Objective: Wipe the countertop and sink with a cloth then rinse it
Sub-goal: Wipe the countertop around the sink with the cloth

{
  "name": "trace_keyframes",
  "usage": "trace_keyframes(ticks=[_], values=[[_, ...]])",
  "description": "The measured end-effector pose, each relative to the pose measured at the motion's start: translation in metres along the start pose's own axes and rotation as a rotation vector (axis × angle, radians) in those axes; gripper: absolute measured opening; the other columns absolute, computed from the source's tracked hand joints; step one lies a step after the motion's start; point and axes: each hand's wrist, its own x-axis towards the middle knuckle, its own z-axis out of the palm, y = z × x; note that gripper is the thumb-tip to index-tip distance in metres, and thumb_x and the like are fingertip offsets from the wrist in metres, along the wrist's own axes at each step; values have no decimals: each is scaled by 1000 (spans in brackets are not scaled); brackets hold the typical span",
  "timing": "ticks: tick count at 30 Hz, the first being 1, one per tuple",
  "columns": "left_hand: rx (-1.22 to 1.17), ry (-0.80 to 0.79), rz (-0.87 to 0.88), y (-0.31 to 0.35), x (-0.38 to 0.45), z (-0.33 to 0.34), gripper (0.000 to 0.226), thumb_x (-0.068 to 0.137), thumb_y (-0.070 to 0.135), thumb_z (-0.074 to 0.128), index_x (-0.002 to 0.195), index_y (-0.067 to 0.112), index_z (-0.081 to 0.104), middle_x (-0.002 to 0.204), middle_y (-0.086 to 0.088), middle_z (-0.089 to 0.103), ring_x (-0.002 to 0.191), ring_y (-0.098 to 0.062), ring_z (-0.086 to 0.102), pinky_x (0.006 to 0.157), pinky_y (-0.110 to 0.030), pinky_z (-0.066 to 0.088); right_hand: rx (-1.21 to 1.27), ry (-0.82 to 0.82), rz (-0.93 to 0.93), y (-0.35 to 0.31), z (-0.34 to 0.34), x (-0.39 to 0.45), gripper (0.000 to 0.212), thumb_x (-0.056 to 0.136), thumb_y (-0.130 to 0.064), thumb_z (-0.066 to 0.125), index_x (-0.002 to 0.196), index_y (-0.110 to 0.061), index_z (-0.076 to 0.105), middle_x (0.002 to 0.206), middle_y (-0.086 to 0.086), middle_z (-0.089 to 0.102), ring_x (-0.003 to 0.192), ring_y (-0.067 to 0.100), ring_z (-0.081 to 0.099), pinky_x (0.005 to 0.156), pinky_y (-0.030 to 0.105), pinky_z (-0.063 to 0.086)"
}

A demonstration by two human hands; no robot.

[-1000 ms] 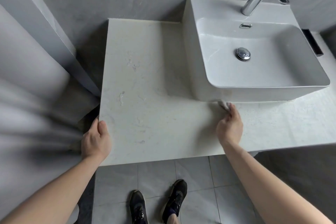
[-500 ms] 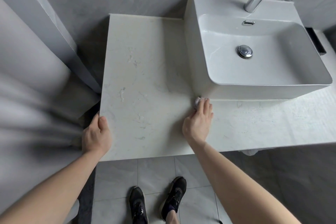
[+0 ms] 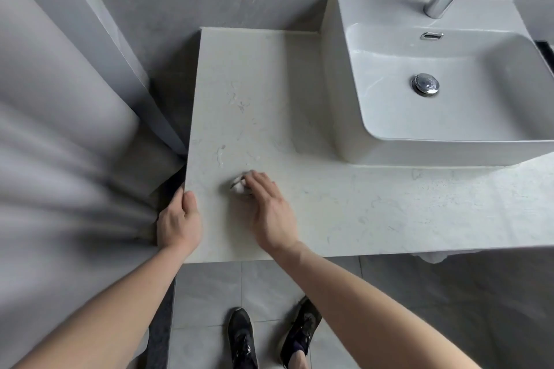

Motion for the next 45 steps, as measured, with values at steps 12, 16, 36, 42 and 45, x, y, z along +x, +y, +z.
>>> trace_keyframes(ticks=[12, 16, 36, 42, 45], values=[[-28, 1, -10, -5, 4, 2, 69, 94, 60, 16, 144, 28, 52, 132, -11, 67, 119, -41, 58, 98, -49, 49, -202, 40, 60, 35, -44, 118, 55, 87, -16, 38, 138, -22, 59, 146, -2, 56, 137, 37, 44, 109, 40, 37], [-28, -6, -24, -8, 7, 4, 72, 93, 62, 16, 148, 28, 49, 138, -11, 63, 125, -42, 56, 102, -51, 48, -327, -40, -67, 32, -19, 93, 58, 95, -21, 48, 152, -24, 47, 164, -1, 39, 150, 37, 28, 119, 53, 21], [-55, -7, 13, -7, 6, 2, 68, 95, 60, 18, 149, 31, 48, 138, -9, 65, 124, -40, 58, 101, -47, 48, -88, -234, -322, 28, -54, -37, 67, 93, 15, 52, 149, -20, 54, 161, -8, 42, 155, 13, 29, 124, 41, 33], [-132, -17, 10, -9, 6, 0, 67, 95, 63, 21, 146, 34, 51, 138, -2, 66, 125, -33, 59, 104, -45, 48, -97, -81, -231, -13, -27, 89, 44, 109, -11, 40, 149, -23, 53, 160, -4, 44, 154, 22, 31, 124, 33, 30], [-160, -5, 36, -9, 5, 0, 67, 96, 60, 18, 137, 29, 61, 128, -5, 70, 117, -32, 62, 96, -42, 51, -164, -127, -175, -26, -3, 141, 57, 100, -2, 40, 153, -21, 47, 164, 0, 39, 155, 29, 26, 126, 38, 25]])
